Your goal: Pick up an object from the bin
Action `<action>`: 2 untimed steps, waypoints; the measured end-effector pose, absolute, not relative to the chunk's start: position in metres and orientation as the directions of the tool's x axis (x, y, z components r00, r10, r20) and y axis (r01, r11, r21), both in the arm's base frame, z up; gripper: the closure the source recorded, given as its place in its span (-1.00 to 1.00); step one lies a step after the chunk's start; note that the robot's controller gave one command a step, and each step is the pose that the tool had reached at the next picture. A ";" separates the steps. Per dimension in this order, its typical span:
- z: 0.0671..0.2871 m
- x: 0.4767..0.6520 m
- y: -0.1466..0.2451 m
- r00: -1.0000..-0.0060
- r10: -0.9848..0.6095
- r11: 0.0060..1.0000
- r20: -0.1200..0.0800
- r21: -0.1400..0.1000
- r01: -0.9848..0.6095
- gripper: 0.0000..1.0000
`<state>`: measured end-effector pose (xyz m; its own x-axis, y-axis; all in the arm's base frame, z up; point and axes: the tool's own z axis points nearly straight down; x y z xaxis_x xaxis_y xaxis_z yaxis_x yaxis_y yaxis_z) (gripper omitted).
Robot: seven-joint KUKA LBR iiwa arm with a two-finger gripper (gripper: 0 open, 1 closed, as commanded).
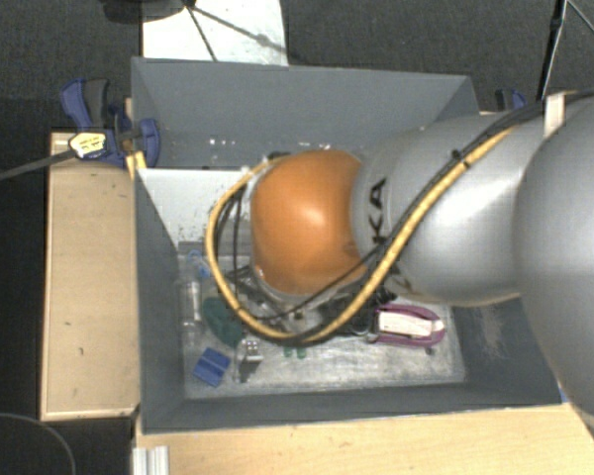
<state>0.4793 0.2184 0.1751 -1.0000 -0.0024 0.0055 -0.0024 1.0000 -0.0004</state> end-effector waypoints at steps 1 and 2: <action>0.072 0.525 0.233 -0.746 0.666 0.746 -0.005 0.006 0.666 -1.00; 0.101 0.548 0.211 -0.536 0.844 0.536 -0.001 0.002 0.844 -1.00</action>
Offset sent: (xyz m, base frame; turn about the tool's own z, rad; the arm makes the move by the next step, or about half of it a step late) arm 0.0432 0.0156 -0.1051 0.7308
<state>0.5477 0.2108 0.1011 -0.5356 0.8445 -0.0013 0.8445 0.5356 0.0022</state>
